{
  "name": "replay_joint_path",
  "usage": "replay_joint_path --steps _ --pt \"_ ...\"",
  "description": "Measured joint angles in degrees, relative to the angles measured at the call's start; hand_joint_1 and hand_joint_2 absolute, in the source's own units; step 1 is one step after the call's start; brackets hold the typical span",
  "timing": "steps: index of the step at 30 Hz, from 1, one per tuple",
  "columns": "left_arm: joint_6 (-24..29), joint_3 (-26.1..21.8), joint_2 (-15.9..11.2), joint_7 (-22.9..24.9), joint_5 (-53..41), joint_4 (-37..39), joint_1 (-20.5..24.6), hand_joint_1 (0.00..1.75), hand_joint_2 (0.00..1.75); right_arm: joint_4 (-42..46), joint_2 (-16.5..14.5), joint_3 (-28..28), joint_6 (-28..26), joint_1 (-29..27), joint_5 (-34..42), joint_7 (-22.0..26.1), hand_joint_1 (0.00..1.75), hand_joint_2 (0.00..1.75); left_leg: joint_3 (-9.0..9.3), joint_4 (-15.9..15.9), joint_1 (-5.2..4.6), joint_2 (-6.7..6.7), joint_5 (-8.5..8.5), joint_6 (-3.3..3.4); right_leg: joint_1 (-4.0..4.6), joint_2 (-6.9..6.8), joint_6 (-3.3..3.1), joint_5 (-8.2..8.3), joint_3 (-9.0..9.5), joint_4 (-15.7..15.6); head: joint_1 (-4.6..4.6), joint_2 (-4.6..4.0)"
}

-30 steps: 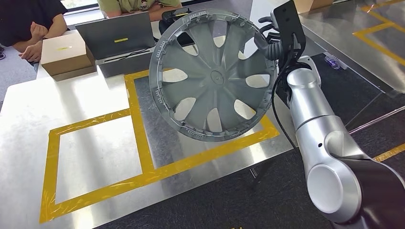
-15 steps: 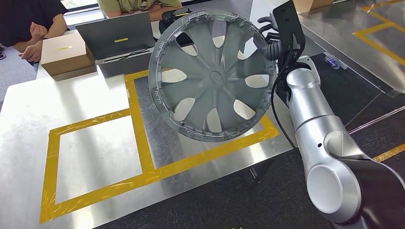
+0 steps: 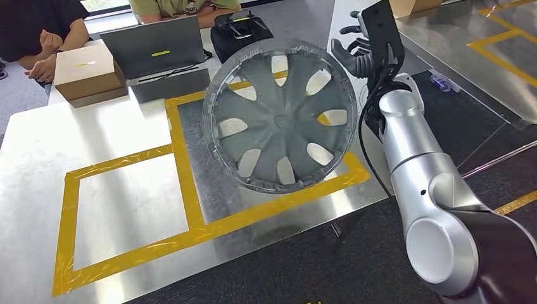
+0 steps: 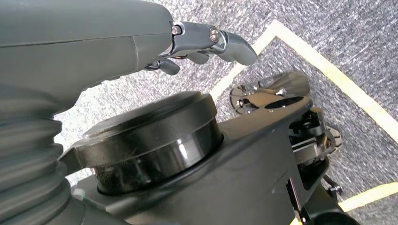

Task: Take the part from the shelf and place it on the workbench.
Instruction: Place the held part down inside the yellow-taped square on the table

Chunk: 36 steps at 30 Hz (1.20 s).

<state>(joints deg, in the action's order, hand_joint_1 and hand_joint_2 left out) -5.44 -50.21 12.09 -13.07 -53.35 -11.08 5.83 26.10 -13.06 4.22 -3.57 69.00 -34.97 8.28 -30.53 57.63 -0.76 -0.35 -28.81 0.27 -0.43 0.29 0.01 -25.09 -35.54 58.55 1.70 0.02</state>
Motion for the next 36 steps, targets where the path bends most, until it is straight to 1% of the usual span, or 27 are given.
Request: replay_joint_path --steps 6,29,33,36 --pt "0.8 0.0 0.0 -0.3 0.5 0.0 0.0 0.00 1.75 0.0 -0.3 0.0 0.0 0.1 0.0 0.0 0.00 0.00 0.03 0.0 0.00 0.00 0.00 0.00 0.00 0.00 0.00 0.00 0.03 0.0 0.00 0.00" --pt "1.0 0.0 0.0 -0.6 0.9 0.0 0.0 0.00 1.75 0.0 -0.8 0.0 0.0 0.1 -0.1 -0.1 0.00 0.00 0.05 0.0 0.00 0.00 0.00 0.00 0.00 0.00 0.00 0.00 0.05 0.0 0.00 0.00" --pt "1.0 0.0 0.1 -0.6 0.9 0.0 0.0 0.00 0.00 0.0 -0.8 0.0 0.1 0.1 -0.2 -0.1 0.00 0.00 0.05 0.0 0.00 0.00 0.00 0.00 0.00 0.00 0.00 0.00 0.05 0.0 0.00 0.00" --pt "1.2 0.0 0.2 -0.7 0.9 0.0 0.0 0.00 0.00 0.0 -0.8 0.0 0.1 0.1 -0.2 -0.1 0.00 0.00 0.05 0.0 0.00 0.00 0.00 0.00 0.00 0.00 0.00 0.00 0.05 0.0 0.00 0.00"
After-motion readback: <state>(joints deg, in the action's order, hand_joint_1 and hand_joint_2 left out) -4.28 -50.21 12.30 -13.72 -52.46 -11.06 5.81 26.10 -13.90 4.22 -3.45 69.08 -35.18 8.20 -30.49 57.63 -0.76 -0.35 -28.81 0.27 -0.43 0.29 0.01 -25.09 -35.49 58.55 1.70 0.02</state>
